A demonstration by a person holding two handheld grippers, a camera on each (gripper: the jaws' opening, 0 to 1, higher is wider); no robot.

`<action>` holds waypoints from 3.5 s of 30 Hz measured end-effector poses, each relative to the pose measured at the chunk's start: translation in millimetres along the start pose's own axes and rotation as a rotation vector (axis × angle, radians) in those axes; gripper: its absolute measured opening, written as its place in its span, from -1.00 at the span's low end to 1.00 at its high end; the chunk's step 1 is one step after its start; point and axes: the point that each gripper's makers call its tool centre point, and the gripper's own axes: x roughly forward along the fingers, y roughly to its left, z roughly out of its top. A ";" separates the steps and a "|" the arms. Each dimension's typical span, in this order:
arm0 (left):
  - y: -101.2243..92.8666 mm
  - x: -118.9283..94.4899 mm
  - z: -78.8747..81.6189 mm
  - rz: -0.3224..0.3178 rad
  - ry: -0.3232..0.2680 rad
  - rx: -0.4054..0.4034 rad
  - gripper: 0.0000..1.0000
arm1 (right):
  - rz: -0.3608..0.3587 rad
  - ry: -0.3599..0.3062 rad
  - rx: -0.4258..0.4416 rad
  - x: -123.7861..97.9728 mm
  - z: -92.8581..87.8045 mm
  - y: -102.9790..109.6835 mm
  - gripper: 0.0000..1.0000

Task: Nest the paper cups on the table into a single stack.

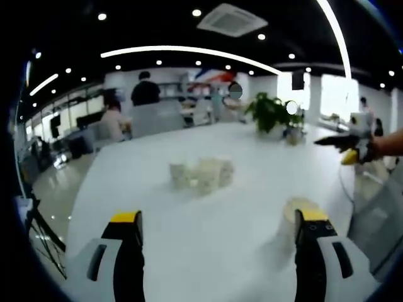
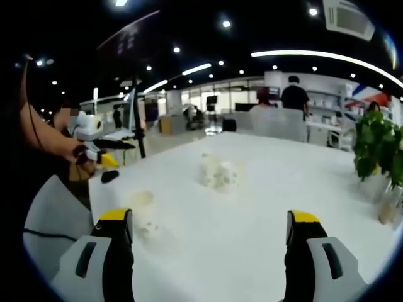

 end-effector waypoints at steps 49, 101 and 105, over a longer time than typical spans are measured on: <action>0.1 144.9 6.0 -0.130 -0.014 0.042 0.76 | -0.055 0.016 0.027 -4.6 -7.6 -7.2 0.99; 14.8 233.9 10.5 -0.174 0.049 0.119 0.11 | -0.058 0.010 -0.034 -0.6 -10.0 -12.8 1.00; 10.6 235.1 8.1 -0.189 0.056 0.135 0.05 | -0.030 0.003 -0.037 2.8 -5.4 -8.5 1.00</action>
